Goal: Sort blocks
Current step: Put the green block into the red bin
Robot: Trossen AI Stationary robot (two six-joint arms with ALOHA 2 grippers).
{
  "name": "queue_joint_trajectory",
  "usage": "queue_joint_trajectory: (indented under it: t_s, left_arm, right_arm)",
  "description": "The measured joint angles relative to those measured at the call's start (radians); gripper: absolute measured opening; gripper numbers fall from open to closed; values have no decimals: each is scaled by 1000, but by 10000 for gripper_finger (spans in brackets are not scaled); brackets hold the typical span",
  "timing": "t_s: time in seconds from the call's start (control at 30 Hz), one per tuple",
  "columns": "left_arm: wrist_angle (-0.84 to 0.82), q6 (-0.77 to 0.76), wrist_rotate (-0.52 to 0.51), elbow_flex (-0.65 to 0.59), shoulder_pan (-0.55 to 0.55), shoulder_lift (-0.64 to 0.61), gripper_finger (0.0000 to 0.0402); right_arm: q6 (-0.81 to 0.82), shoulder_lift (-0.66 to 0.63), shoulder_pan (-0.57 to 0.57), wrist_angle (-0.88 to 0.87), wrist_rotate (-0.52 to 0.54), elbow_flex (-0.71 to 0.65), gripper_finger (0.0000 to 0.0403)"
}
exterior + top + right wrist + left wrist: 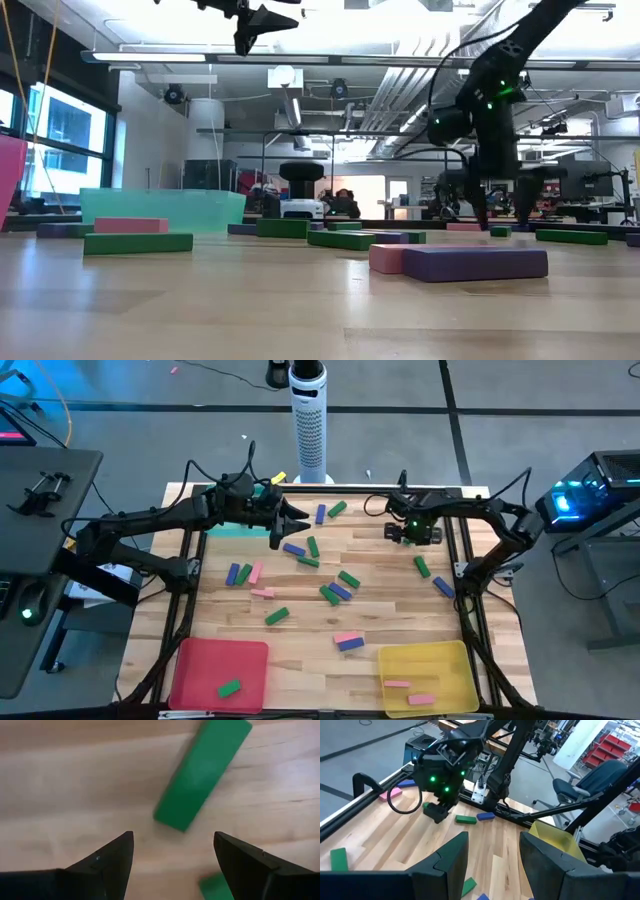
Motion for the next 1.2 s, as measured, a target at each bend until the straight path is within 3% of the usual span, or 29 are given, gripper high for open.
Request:
queue_joint_trajectory:
  t_s: [0.17,0.37,0.53,0.83,0.9,1.07,1.2]
  left_arm:
    - [0,27,0,0,0,0,163]
    - [5,29,8,0,0,0,163]
    - [7,29,8,0,0,0,163]
    - [8,26,9,0,0,0,163]
    - [8,26,9,0,0,0,163]
    - [-4,-1,10,0,0,0,163]
    - [-44,-24,11,0,0,0,163]
  right_arm:
    - [131,0,0,85,37,-42,230]
    - [146,0,-14,88,104,-42,201]
    - [103,27,-39,104,86,-38,173]
    - [-17,74,-28,107,62,-32,72]
    - [-55,68,-23,95,69,-33,70]
    - [-179,-15,15,68,91,-38,68]
    - [-216,-174,119,91,74,-36,66]
